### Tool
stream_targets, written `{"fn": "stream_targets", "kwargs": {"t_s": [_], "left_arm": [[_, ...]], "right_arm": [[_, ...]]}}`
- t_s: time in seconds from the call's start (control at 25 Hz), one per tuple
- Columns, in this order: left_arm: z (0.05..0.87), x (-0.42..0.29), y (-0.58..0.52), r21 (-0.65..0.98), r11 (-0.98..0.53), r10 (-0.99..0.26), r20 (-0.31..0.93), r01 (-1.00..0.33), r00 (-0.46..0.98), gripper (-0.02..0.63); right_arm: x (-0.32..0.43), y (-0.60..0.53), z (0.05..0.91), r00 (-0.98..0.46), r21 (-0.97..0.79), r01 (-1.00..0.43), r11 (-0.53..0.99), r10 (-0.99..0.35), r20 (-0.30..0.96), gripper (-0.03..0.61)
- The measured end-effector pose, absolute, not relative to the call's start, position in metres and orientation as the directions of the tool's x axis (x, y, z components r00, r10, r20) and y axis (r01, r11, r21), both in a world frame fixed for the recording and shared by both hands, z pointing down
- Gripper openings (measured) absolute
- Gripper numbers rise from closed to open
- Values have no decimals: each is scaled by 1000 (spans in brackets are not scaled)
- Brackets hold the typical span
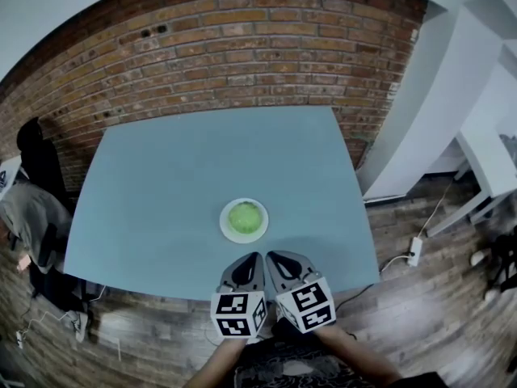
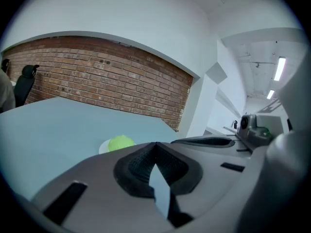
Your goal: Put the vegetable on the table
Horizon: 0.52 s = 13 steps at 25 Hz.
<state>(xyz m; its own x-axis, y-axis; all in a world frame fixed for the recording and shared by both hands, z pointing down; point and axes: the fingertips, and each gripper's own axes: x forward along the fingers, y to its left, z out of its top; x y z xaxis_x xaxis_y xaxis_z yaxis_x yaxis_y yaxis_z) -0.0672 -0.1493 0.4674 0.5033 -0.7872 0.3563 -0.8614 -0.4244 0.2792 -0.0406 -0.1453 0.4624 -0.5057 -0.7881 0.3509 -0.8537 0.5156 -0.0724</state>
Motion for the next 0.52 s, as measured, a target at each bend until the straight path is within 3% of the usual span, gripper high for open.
{"fn": "stream_targets", "kwargs": {"t_s": [0.52], "left_arm": [[470,-69,-144,278,-419,-783,372,-864,499,0]], "right_arm": [[-41,-141,462,-496,-65,-859,507,-797,345,9]]}}
